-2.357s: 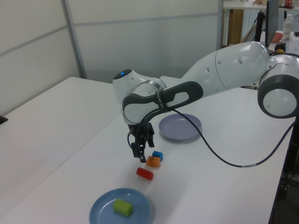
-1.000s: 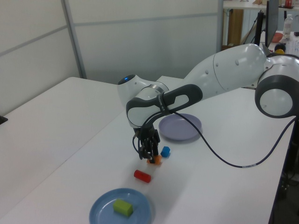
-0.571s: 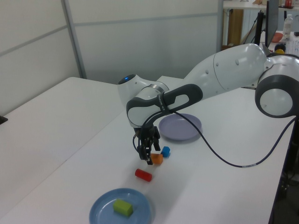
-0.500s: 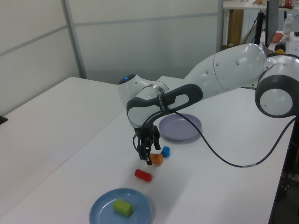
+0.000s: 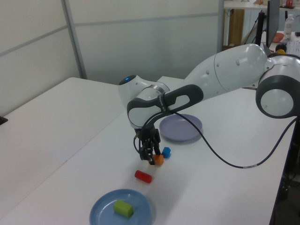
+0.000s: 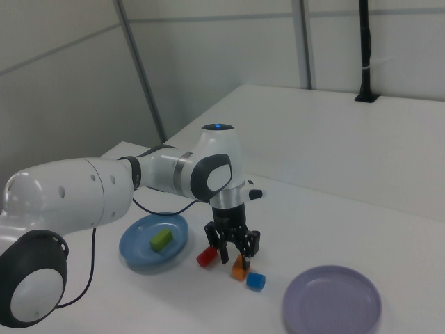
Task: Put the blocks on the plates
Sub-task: 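Grasp the orange block and lift it, then place the orange block beside the green block on the blue plate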
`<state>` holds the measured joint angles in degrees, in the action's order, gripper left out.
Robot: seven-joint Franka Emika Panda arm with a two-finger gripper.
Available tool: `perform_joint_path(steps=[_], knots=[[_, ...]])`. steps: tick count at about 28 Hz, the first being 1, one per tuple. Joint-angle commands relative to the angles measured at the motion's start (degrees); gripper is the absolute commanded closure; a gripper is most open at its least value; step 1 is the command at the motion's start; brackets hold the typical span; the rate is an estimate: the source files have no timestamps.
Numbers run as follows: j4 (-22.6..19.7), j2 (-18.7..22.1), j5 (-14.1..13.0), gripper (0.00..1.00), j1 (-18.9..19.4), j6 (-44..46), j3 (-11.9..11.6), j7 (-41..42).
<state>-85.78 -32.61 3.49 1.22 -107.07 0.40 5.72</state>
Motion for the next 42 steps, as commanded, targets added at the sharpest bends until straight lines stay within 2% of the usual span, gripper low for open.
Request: perform_joint_path(steps=[1,3,5,6,7,9,16,19,26,35,42], knots=[[-0.53,0.17,1.95,0.41,-0.08,0.81,-0.05,1.05],[-0.62,0.09,2.49,0.48,-0.08,0.81,-0.05,1.05],[-0.62,0.09,2.49,0.6,-0.08,0.81,-0.05,1.14],[-0.62,0.17,2.49,0.69,-0.08,0.81,-0.05,1.14],[-0.53,0.17,2.49,0.89,-0.08,0.81,-0.05,1.05],[-0.44,0.17,2.49,1.0,-0.08,0.9,-0.05,1.05],[-0.18,1.14,1.88,1.0,0.36,1.08,0.39,0.87],[-0.09,2.98,1.35,1.0,1.15,2.3,0.83,0.43],[0.79,5.18,0.47,1.0,5.72,2.75,1.27,-0.27],[0.7,4.31,1.17,1.0,13.36,2.13,1.27,-1.15],[0.61,4.22,1.35,0.99,16.09,2.04,1.27,-1.5]])
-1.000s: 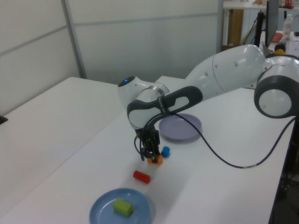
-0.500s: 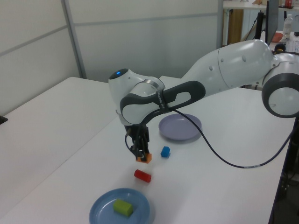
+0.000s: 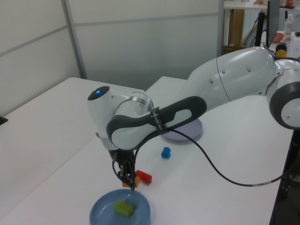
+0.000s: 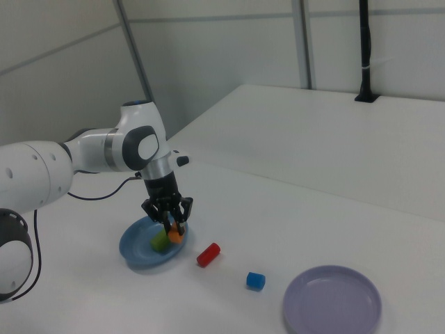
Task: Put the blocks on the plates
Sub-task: 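Place the orange block beside the green block on the blue plate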
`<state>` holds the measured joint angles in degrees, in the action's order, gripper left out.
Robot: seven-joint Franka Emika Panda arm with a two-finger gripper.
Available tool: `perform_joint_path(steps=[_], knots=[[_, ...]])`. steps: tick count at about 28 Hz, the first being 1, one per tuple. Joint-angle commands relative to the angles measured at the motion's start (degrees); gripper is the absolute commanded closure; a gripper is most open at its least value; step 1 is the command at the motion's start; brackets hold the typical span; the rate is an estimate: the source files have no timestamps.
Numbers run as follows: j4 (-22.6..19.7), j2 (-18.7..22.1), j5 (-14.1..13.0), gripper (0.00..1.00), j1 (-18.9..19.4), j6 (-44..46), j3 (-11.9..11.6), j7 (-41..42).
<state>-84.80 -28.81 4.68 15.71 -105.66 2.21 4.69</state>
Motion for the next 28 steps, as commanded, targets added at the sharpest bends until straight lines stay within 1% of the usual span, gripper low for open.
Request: perform_joint_path(steps=[1,3,4,5,6,8,11,17,21,22,28], knots=[[-0.37,0.33,0.16,0.97,1.95,0.64,-0.54,-0.47],[-0.37,0.33,0.16,0.93,2.04,0.72,-0.54,-0.47],[-0.37,0.16,0.16,0.84,2.13,0.72,-0.54,-0.47],[-0.37,0.07,0.16,0.73,2.13,0.72,-0.54,-0.47],[-0.37,0.07,0.16,0.53,2.13,0.64,-0.54,-0.47],[-0.46,-0.02,0.33,0.03,2.3,0.72,-0.54,-0.56],[-0.37,-0.02,0.33,0.0,2.3,0.72,-0.54,-0.65],[-0.37,0.16,0.07,0.0,3.01,1.25,-0.54,-0.74],[-0.28,0.77,-0.64,0.0,2.57,1.6,-1.24,-1.61],[-0.28,0.77,-0.72,0.0,2.31,1.86,-1.33,-2.49],[-0.37,0.51,-0.81,0.0,-1.73,1.6,-1.33,-13.82]])
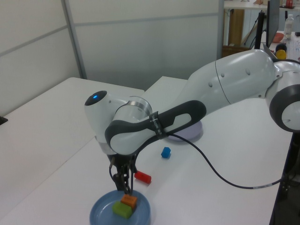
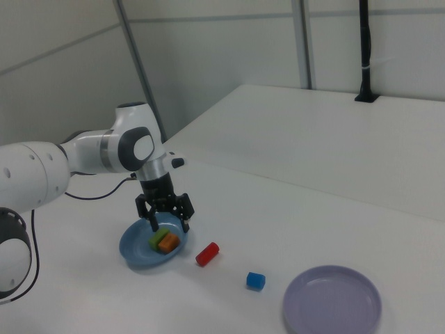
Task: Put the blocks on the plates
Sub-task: 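Place the orange block beside the green block on the blue plate, then lower the gripper onto the red block and grasp it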
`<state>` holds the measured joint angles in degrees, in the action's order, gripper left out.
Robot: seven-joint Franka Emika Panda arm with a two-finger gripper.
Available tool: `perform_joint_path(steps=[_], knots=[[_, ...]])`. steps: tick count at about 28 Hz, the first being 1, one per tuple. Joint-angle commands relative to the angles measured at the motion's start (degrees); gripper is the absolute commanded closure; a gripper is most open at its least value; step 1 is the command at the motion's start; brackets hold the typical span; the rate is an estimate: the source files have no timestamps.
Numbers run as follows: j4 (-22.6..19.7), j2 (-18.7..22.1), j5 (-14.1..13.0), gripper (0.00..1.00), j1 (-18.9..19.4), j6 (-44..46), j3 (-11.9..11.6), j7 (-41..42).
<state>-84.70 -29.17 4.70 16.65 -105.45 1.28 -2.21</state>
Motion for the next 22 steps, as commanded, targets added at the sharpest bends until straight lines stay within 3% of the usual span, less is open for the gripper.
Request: perform_joint_path(steps=[1,13,22], knots=[[-0.47,0.78,-1.61,0.0,-3.98,1.22,-0.4,-10.06],[-0.73,-0.71,-5.48,0.0,-8.21,0.34,-0.4,-14.66],[-0.73,-2.03,-4.7,0.0,-8.04,-0.98,-0.4,-14.58]])
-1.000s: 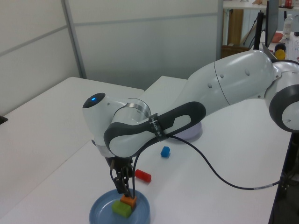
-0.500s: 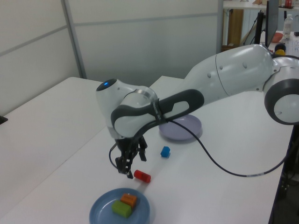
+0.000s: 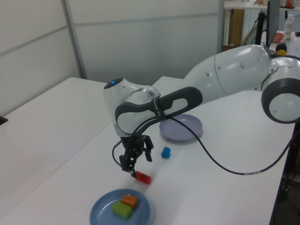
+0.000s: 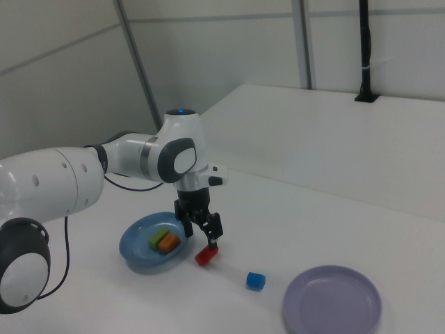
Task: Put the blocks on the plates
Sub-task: 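Lower the gripper onto the red block and grasp it, then carry the red block onto the lavender plate and release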
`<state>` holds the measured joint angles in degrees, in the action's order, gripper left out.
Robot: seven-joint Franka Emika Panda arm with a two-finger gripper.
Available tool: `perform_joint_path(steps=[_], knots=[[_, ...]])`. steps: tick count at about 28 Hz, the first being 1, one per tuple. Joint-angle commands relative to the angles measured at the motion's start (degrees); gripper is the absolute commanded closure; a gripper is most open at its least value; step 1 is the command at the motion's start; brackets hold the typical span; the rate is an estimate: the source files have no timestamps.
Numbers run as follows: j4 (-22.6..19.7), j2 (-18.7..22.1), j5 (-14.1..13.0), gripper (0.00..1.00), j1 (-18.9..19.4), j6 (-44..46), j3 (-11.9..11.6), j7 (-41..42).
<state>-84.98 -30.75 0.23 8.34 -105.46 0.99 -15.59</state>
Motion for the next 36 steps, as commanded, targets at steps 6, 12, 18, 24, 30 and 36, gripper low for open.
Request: perform_joint_path(steps=[6,12,18,24,30,36], knots=[[-0.45,-1.86,1.08,0.0,0.19,-2.47,-0.11,-1.29],[-0.54,-3.09,3.02,0.0,0.28,-3.17,-0.11,-1.29],[-0.54,-3.53,3.63,0.48,0.19,-3.17,-0.11,-0.67],[-0.36,-3.35,3.9,1.0,0.19,-2.91,-0.11,0.29],[-0.1,-2.74,3.9,1.0,0.01,-2.73,-0.11,0.29],[1.04,-0.72,2.93,1.0,-1.74,-2.3,-0.12,0.03]])
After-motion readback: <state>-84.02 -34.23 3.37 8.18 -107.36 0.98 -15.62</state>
